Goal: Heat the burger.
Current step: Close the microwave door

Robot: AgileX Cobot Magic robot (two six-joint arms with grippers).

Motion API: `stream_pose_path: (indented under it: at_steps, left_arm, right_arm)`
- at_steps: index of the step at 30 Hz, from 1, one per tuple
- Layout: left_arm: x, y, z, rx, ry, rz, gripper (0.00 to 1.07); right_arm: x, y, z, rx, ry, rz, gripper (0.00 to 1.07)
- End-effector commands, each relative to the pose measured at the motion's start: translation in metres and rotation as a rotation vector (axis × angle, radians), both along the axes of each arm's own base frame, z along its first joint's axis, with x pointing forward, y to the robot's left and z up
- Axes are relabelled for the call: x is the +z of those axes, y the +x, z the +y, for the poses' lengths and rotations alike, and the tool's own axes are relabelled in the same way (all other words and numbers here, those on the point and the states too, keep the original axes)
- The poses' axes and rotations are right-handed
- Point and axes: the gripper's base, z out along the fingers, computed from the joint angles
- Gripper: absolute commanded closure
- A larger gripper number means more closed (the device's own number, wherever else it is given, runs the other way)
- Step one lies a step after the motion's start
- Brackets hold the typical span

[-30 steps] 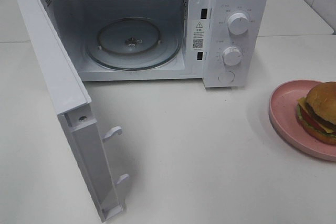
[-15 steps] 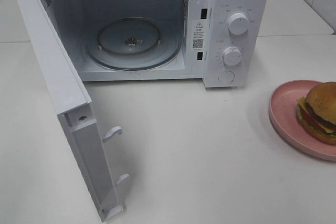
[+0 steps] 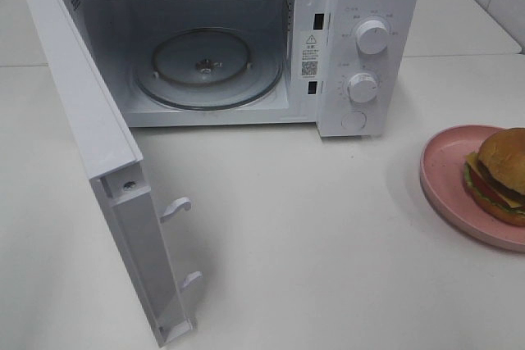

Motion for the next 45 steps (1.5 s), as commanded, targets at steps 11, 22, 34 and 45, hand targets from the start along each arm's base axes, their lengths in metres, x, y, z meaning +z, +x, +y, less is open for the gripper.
stream_pose_path:
  at_steps: [11, 22, 34, 45]
  left_arm:
    - [-0.027, 0.106, -0.027, 0.013, 0.090, 0.346, 1.06]
    - [-0.059, 0.168, -0.043, 0.014, 0.107, 0.364, 1.06]
    - [-0.103, 0.212, -0.082, -0.072, 0.168, 0.301, 1.06]
    - [-0.122, 0.228, -0.107, -0.125, 0.179, 0.231, 1.06]
  right_arm:
    - [0.000, -0.003, -0.001, 0.000, -0.004, -0.035, 0.50]
    - [0.000, -0.003, -0.001, 0.000, -0.004, -0.035, 0.50]
    - [0.000, -0.003, -0.001, 0.000, -0.004, -0.035, 0.50]
    - [0.000, -0.003, -0.001, 0.000, -0.004, -0.035, 0.50]
